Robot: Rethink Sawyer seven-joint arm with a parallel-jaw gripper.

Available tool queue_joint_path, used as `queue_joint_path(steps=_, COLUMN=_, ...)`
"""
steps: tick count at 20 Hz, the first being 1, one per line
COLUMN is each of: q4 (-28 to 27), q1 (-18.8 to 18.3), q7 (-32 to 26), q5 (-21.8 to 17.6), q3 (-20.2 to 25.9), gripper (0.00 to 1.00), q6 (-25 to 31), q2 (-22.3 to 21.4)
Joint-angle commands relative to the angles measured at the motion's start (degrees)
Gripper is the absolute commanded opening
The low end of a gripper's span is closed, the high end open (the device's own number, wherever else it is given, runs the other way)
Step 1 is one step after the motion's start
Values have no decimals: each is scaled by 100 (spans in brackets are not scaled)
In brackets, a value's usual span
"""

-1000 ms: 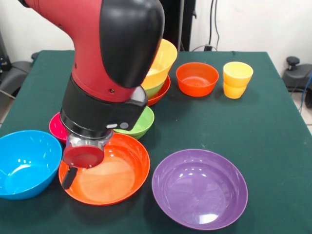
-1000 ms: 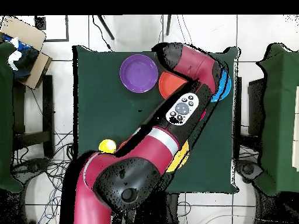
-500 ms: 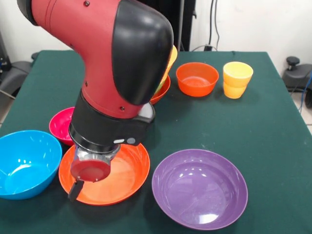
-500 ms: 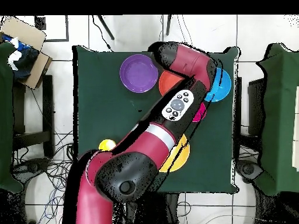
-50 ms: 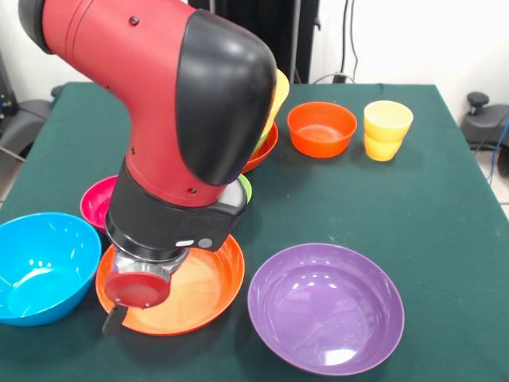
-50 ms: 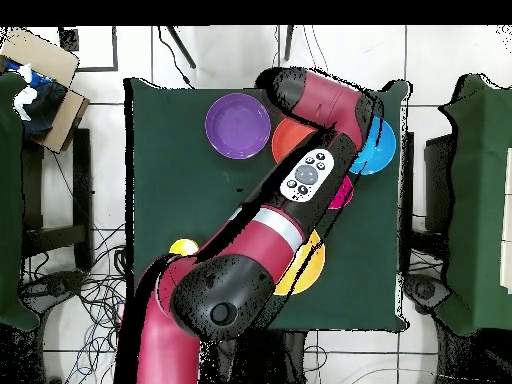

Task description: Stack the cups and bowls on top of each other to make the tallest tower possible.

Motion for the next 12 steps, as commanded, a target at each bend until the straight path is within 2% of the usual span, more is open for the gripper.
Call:
queue_joint_path(steps=1, q4=-687, q1=-241, q7=1507, q5=211, q3=41, gripper=100, q6=927, q2=217)
queue_joint_path(steps=7, q4=-795, q1=-292, q7=1533, q5=294, q3=-109, gripper=100, q6=982, q2=295)
queue_joint_path(steps=12, q4=-589, q1=-194, q7=1439, q5=240, q3=21, gripper=100, q6=820, q2=264)
